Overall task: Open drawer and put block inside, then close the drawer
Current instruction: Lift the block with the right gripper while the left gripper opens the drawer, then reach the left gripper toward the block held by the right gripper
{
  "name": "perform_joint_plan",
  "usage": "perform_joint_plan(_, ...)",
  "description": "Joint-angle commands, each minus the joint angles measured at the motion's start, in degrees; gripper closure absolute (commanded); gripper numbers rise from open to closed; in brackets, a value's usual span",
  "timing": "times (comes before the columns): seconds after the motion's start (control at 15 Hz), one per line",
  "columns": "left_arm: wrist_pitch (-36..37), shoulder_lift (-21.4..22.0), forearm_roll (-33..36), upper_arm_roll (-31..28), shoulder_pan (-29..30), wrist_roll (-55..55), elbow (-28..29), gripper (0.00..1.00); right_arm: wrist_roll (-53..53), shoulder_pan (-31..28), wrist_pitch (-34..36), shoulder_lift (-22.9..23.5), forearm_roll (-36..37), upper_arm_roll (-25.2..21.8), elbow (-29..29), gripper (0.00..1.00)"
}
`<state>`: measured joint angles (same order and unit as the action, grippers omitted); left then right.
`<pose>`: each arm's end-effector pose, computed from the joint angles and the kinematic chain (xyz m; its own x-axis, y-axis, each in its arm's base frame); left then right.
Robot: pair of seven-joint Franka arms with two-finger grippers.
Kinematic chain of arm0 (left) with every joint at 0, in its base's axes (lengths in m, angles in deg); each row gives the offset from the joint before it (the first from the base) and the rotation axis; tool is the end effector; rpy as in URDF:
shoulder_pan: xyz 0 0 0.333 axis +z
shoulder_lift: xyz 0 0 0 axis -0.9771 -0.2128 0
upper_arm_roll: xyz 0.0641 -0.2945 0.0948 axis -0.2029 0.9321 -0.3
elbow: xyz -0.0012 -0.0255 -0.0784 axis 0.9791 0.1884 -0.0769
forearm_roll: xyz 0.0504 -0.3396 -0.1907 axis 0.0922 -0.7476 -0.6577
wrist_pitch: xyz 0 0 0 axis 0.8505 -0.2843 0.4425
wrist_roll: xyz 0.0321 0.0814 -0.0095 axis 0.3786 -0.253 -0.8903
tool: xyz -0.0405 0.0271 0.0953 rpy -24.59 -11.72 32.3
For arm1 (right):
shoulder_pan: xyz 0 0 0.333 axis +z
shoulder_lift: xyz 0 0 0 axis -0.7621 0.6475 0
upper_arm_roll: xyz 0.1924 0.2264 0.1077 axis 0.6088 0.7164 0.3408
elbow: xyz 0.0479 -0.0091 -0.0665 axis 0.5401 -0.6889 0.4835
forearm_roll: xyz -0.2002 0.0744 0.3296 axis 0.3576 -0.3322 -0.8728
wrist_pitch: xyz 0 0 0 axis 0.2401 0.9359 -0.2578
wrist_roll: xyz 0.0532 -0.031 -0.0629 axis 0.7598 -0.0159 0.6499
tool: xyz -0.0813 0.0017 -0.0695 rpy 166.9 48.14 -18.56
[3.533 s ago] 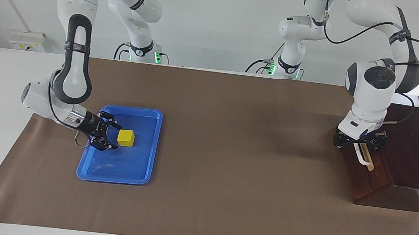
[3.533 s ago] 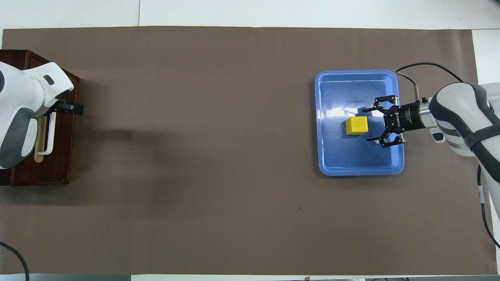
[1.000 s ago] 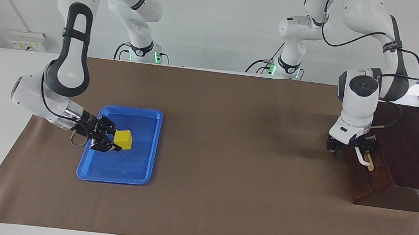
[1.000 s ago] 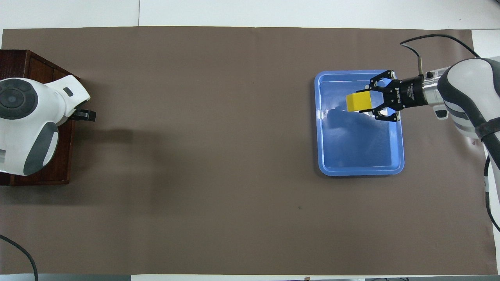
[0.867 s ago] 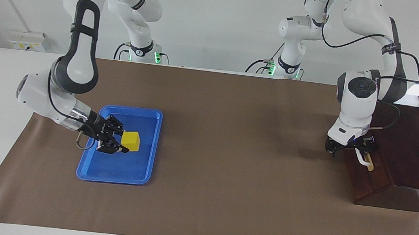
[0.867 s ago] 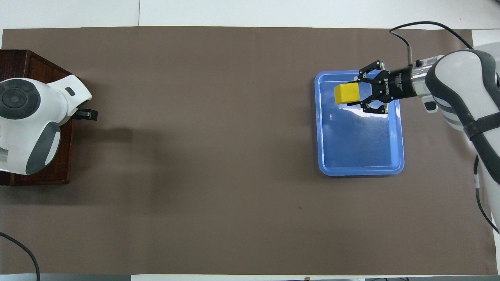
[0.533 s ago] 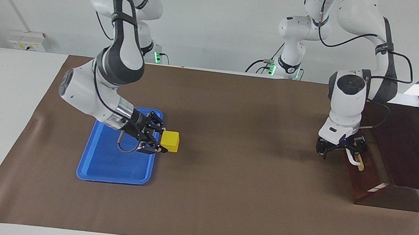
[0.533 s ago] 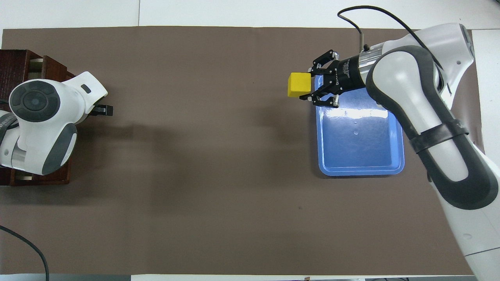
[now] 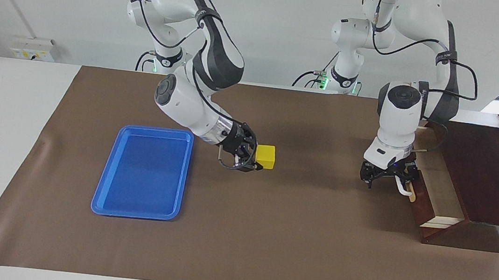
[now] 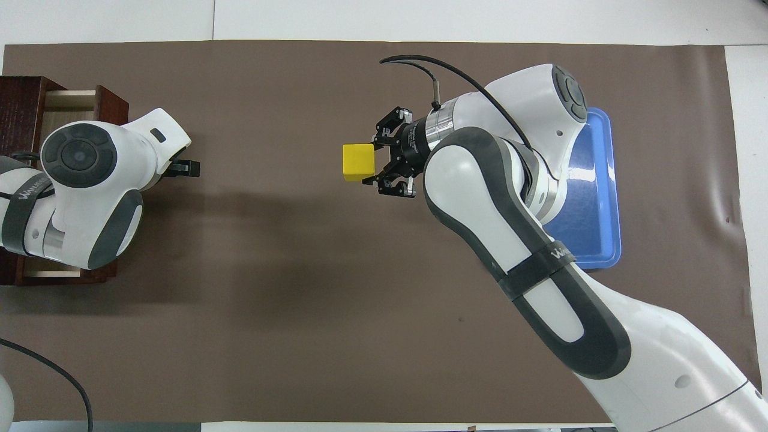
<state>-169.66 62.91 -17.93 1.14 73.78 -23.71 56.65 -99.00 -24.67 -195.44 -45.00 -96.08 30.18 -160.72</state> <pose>0.5926 -0.0927 0.3866 0.9664 -0.1701 0.1928 -0.1137 -0.9552 -0.2732 0.6250 0.3166 0.4195 0.0071 -0.7601 -0.6497 -0.9997 -0.0213 0.0139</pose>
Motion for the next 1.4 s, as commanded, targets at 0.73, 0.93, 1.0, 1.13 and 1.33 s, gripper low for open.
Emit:
perform_joint_plan(0.73,8.63,-1.18,-3.51,-0.31,-3.62,1.82,-6.16,0.00,-2.78,0.69,0.76,3.66,1.46,-0.20,5.83,1.00)
perform_joint_plan(0.93,17.95,-2.50,-4.21,-0.22,-4.49,1.82,-13.64,0.00,-3.13,0.68,1.20,3.57,1.46,-0.20,5.83,1.00)
perform_joint_plan(1.0,19.54,-2.50,-5.52,-0.31,-4.59,1.91,-15.05,0.00,-3.22,0.68,1.02,3.57,1.37,-0.20,5.83,1.00)
perform_joint_plan(1.13,23.40,-2.59,-8.16,-0.40,-5.64,6.36,-18.73,0.00,-3.74,0.68,1.02,3.66,1.37,-0.20,5.83,1.00)
perform_joint_plan(1.33,26.84,-4.25,-11.41,-0.40,-8.62,28.38,-23.66,0.00,-3.83,0.68,1.02,3.66,1.20,-0.20,5.83,1.00)
